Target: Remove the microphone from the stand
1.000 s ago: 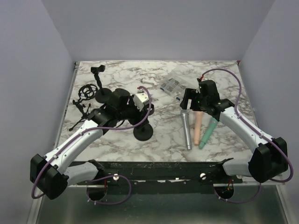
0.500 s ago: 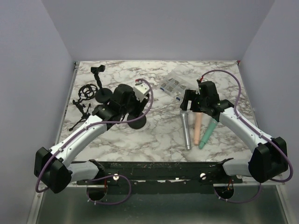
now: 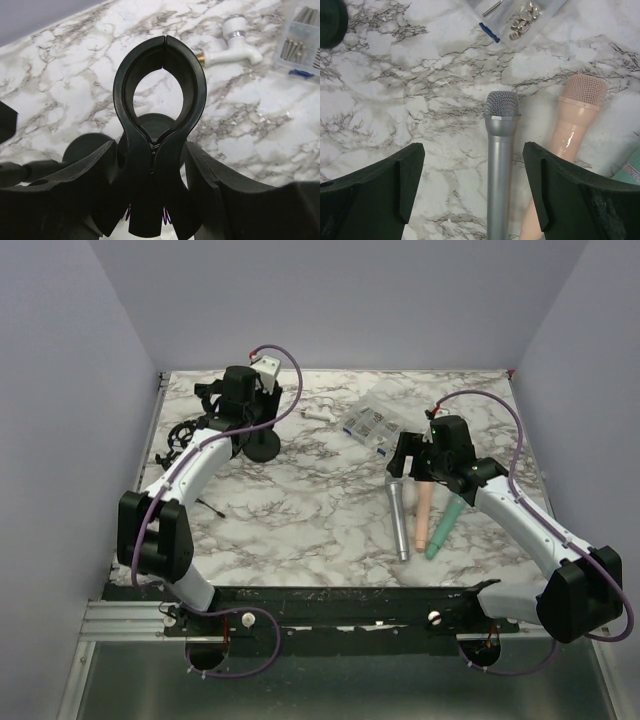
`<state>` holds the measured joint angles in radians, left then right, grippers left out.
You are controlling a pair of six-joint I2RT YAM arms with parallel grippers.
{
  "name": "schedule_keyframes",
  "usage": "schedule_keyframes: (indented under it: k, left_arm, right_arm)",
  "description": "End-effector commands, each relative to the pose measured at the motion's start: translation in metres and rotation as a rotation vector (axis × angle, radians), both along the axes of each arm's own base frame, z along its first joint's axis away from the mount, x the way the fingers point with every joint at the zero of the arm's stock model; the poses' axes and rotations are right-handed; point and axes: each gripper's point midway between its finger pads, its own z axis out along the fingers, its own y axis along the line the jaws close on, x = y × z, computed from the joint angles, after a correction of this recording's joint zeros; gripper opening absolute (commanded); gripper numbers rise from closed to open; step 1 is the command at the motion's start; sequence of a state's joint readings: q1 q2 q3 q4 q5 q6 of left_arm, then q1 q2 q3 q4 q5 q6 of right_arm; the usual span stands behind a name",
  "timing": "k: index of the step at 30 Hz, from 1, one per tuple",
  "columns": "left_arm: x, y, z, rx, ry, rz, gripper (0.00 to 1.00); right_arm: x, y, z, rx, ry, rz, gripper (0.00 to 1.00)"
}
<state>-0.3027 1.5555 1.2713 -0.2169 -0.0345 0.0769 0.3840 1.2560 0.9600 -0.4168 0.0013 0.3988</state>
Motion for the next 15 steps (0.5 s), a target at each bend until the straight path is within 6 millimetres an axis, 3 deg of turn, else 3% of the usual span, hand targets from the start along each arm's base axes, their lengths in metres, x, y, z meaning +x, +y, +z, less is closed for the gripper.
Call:
schedule_keyframes:
  k: [1, 5, 7, 11, 15]
  left_arm:
    - [0.052, 0.011, 0.037, -0.005, -0.131, 0.043, 0.25]
    - [0.076, 0.016, 0.039, -0.008, -0.129, 0.046, 0.27]
    - [0.084, 0.021, 0.039, -0.009, -0.118, 0.055, 0.33]
    - [0.084, 0.024, 0.043, -0.052, -0.087, 0.05, 0.68]
    - [0.071, 0.021, 0.062, -0.103, -0.099, 0.034, 0.82]
  right_arm:
    - [-0.008, -0.002, -0.007, -0.001, 0.028, 0.015, 0.88]
    - [-0.01, -0.002, -0.006, -0.002, 0.038, 0.016, 0.88]
    - [-0.012, -0.003, -0.004, -0.003, 0.036, 0.015, 0.88]
    - [-0.014, -0.005, -0.003, -0.004, 0.035, 0.007, 0.88]
    - [-0.017, -0.004, -0.006, 0.004, 0.047, 0.01, 0.88]
